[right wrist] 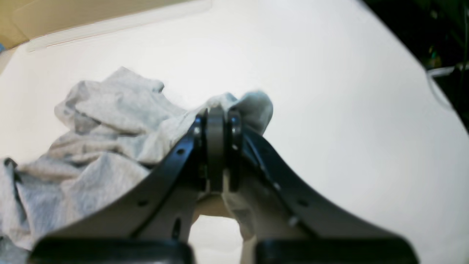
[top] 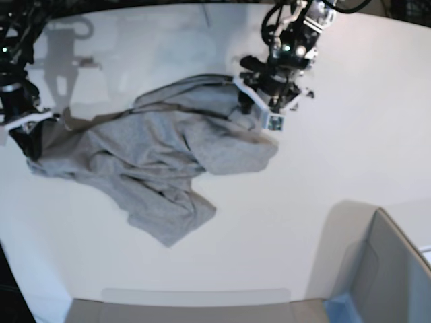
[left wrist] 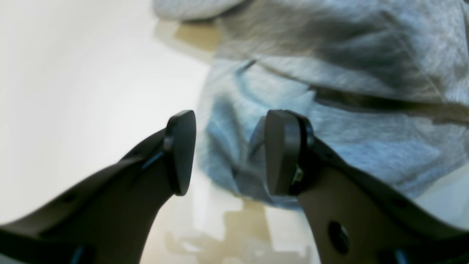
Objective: Layout the t-shirt on the table in an organized manner, then fold the t-shirt properly
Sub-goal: 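Pull the shirt taut between both grippers, spreading it out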
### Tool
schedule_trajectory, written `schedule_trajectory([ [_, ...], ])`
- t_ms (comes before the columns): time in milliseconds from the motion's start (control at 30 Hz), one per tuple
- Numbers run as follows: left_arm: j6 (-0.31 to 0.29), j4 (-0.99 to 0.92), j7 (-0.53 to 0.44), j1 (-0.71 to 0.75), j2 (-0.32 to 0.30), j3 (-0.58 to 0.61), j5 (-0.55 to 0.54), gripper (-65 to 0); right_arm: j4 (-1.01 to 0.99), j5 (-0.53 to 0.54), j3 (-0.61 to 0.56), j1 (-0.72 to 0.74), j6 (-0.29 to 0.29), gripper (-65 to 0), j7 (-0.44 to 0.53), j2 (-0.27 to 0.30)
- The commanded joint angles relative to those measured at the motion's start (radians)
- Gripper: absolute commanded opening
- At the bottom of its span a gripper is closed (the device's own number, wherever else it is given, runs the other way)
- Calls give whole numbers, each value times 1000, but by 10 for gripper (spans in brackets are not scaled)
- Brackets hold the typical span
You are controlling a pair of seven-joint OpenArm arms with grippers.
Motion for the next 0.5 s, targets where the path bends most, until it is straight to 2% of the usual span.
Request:
schedule_trajectory([
  [0, 0, -4, -16, -21, -5, 23, 1, -335, 19, 10, 20, 10, 1, -650, 38, 21],
  [200, 0, -101, -16, -76, -8, 97, 1, -350, 19, 10, 41, 9, 1, -650, 38, 21],
  [267, 2, -162, -16, -99, -8, 94, 1, -429, 19, 10, 41, 9, 1, -650, 38, 21],
  [367, 11, -207, -26, -121, -6, 69, 5, -613, 16, 10, 41, 9, 2, -650, 38, 21],
  [400, 5, -208, -25, -128, -6, 28, 7, -650, 14, 10, 38, 10, 4, -650, 38, 21],
  [467, 2, -201, -12, -165, -6, -61, 1, -650, 11, 14, 32, 18, 4, -650, 38, 30],
])
